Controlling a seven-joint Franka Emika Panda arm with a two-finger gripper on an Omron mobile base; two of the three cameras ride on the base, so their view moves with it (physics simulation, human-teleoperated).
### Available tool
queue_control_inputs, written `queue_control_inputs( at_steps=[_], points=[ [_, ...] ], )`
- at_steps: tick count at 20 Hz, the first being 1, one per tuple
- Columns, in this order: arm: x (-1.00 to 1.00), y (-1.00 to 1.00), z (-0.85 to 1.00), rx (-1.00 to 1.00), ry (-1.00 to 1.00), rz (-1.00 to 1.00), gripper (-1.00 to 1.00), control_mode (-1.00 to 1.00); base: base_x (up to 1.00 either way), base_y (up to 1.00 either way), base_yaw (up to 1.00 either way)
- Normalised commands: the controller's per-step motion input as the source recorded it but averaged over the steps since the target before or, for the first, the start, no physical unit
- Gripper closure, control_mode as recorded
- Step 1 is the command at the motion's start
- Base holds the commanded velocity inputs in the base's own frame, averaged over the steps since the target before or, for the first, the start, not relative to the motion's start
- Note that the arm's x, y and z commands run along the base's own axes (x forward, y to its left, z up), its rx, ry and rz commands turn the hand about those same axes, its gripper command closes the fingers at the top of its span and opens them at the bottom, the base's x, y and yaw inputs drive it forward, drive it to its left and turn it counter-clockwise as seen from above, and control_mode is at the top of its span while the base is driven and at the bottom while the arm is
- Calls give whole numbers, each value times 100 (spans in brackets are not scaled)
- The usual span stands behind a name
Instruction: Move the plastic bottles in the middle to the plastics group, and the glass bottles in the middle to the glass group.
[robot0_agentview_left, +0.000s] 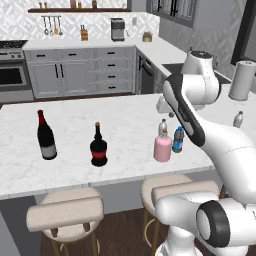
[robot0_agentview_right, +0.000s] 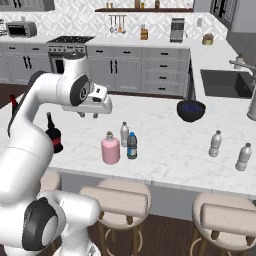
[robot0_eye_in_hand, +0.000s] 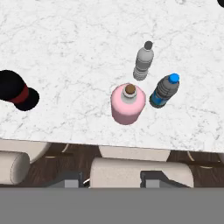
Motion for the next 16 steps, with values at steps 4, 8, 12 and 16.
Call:
queue_control_inputs(
  at_steps=[4,8,12,16],
  points=[
    [-31,-7,-1,4,0,-3,-100,-100,0,0,0],
    [-19,-36,-41,3,-6,-2,-100,-100,0,0,0],
    [2,-9,-73,-4,-7,-3,-100,-100,0,0,0],
    [38,51,-28,-12,-1,-4,-100,-100,0,0,0]
  ],
)
